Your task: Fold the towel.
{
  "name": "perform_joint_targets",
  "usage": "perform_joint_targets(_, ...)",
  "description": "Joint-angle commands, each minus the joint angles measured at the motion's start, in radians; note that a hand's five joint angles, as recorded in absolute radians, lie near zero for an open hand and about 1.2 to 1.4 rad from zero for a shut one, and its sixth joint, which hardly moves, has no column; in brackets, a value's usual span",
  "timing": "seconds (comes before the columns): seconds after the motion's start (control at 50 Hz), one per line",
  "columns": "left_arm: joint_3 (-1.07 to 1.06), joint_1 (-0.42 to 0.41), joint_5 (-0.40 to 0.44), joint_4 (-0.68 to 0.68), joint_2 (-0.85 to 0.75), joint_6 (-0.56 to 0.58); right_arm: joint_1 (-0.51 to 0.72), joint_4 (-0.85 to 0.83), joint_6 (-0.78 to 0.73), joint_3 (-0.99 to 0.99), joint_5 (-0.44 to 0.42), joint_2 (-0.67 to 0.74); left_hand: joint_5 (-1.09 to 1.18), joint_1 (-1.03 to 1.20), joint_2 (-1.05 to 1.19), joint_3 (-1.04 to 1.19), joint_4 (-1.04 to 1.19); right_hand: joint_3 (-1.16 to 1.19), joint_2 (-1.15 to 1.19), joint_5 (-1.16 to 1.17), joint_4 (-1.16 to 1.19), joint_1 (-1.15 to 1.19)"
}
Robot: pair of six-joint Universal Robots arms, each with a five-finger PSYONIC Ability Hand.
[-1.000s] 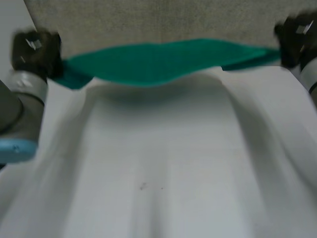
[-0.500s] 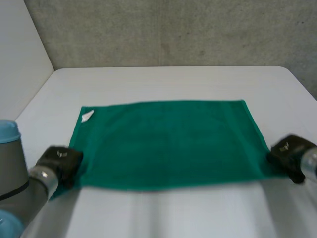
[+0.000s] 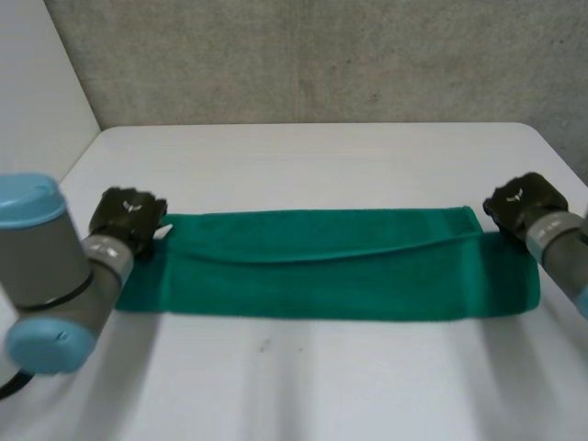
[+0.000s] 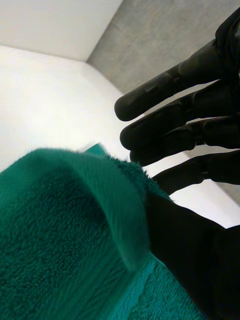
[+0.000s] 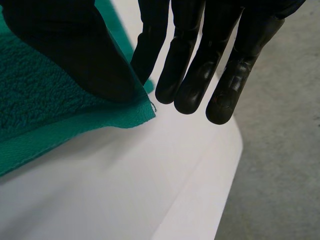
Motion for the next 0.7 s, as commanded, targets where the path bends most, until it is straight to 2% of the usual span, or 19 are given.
perform_joint_targets(0.02, 0.295, -0.02, -0.04, 0.014, -0.249, 0.01, 0.04, -0.074, 0.035, -0.229, 0.042, 0.197, 0.252, 0.25, 0.197, 0.202, 0.195, 0.216, 0.216, 0.221, 0.204, 0.413)
perform_joint_targets(0.1, 0.386, -0.02, -0.068, 0.014, -0.329, 0.011, 0.063, -0.088, 0.042, -0.342, 0.044, 0.289, 0.252, 0.25, 0.197, 0.202, 0.195, 0.216, 0.216, 0.221, 0.204, 0.413)
perform_joint_targets(0.24, 0.458, -0.02, -0.062, 0.018, -0.392, 0.013, 0.08, -0.113, 0.058, -0.483, 0.048, 0.42, 0.252, 0.25, 0.197, 0.202, 0.195, 0.216, 0.216, 0.221, 0.204, 0.413)
perform_joint_targets(0.26, 0.458, -0.02, -0.057, 0.021, -0.398, 0.014, 0.082, -0.113, 0.061, -0.494, 0.051, 0.429, 0.252, 0.25, 0.197, 0.202, 0.195, 0.165, 0.164, 0.17, 0.152, 0.362)
perform_joint_targets(0.28, 0.457, -0.021, -0.057, 0.021, -0.399, 0.014, 0.085, -0.113, 0.064, -0.503, 0.054, 0.437, 0.252, 0.25, 0.197, 0.202, 0.195, -0.132, -0.133, -0.127, -0.145, 0.065)
perform_joint_targets(0.3, 0.454, -0.021, -0.057, 0.021, -0.401, 0.017, 0.09, -0.114, 0.067, -0.508, 0.059, 0.443, 0.066, 0.064, 0.011, 0.016, 0.009, -0.449, -0.45, -0.444, -0.461, -0.252)
perform_joint_targets(0.32, 0.45, -0.023, -0.057, 0.021, -0.401, 0.02, 0.1, -0.117, 0.076, -0.517, 0.073, 0.45, -0.218, -0.22, -0.273, -0.267, -0.274, -0.929, -0.929, -0.924, -0.941, -0.732)
perform_joint_targets(0.34, 0.449, -0.029, -0.059, 0.021, -0.401, 0.032, 0.103, -0.116, 0.084, -0.522, 0.083, 0.45, -0.869, -0.871, -0.924, -0.918, -0.925, -1.006, -1.006, -1.001, -1.018, -0.808)
perform_joint_targets(0.36, 0.449, -0.037, -0.06, 0.021, -0.399, 0.04, 0.105, -0.116, 0.091, -0.525, 0.096, 0.45, -0.97, -0.972, -1.025, -1.02, -1.027, -1.006, -1.006, -1.001, -1.018, -0.808)
perform_joint_targets(0.46, 0.427, -0.072, -0.065, 0.04, -0.367, 0.085, 0.1, -0.114, 0.192, -0.527, 0.116, 0.432, -0.97, -0.972, -1.025, -1.02, -1.027, -1.006, -1.006, -1.001, -1.018, -0.808)
perform_joint_targets(0.56, 0.372, -0.072, -0.068, 0.061, -0.274, 0.08, 0.088, -0.105, 0.326, -0.476, 0.108, 0.287, -0.97, -0.972, -1.025, -1.02, -1.027, -1.006, -1.006, -1.001, -1.018, -0.808)
perform_joint_targets(0.62, 0.316, -0.072, -0.068, 0.061, -0.208, 0.08, 0.085, -0.105, 0.404, -0.375, 0.076, 0.16, -0.97, -0.972, -1.025, -1.02, -1.027, -1.006, -1.006, -1.001, -1.018, -0.808)
perform_joint_targets(0.7, 0.222, -0.072, -0.068, 0.058, -0.12, 0.08, 0.062, -0.096, 0.424, -0.253, 0.001, 0.032, -0.97, -0.972, -1.025, -1.02, -1.027, -1.006, -1.006, -1.001, -1.018, -0.808)
